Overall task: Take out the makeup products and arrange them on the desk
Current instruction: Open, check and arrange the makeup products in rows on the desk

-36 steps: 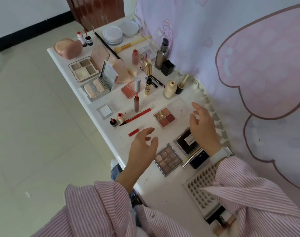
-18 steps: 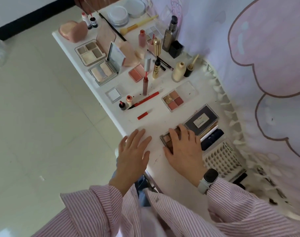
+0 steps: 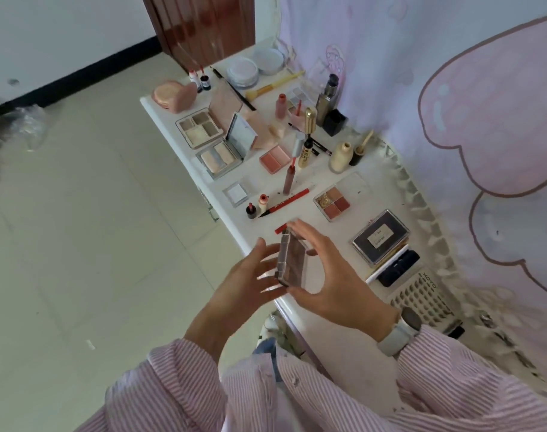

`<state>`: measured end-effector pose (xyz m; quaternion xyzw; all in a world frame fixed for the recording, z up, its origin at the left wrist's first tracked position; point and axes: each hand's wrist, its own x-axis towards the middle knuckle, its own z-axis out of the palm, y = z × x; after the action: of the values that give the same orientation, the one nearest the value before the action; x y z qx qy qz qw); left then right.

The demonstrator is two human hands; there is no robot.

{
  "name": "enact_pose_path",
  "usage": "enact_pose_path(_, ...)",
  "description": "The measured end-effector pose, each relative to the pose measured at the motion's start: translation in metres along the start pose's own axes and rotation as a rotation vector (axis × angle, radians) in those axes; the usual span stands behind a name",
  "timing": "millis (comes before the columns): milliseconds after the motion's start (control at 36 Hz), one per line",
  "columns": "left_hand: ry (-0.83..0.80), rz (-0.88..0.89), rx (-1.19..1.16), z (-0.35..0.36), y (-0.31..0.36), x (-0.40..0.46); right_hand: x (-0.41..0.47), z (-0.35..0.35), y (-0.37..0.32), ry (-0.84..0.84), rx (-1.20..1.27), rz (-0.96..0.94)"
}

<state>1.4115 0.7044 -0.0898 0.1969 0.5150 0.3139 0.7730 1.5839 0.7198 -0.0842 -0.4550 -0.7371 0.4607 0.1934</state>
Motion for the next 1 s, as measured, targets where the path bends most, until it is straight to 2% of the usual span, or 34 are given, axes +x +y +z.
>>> enact_pose_path(83, -0.06, 0.053, 0.02, -0.007, 0.007, -0.015, 0.002, 0.007, -0.022, -0.044, -0.065, -0.07)
enact_pose_path(250, -0.07, 0.182, -0.071, -0.022, 0.012, -0.06, -0.003, 0.025, -0.064, -0.01, -0.188, -0.214)
enact_pose_path(417, -0.026, 0.239, -0.428, -0.035, 0.006, -0.11, -0.031, 0.044, -0.09, 0.121, -0.36, -0.469)
enact_pose_path(583, -0.029, 0.24, -0.496, -0.028, 0.001, -0.153, -0.051, 0.062, -0.115, 0.247, -0.57, -0.635)
enact_pose_path(667, 0.02, 0.274, -0.483, -0.025, -0.004, -0.166, -0.06, 0.068, -0.126, 0.27, -0.588, -0.637)
enact_pose_path(833, 0.054, 0.4, -0.389, -0.019, -0.018, -0.181, -0.074, 0.077, -0.147, 0.341, -0.459, -0.595)
enact_pose_path(944, 0.071, 0.413, -0.38, -0.015, -0.022, -0.186, -0.079, 0.073, -0.159, 0.256, -0.42, -0.573)
enact_pose_path(1000, 0.104, 0.404, -0.413, -0.015, -0.022, -0.186, -0.08, 0.068, -0.161, 0.225, -0.475, -0.574)
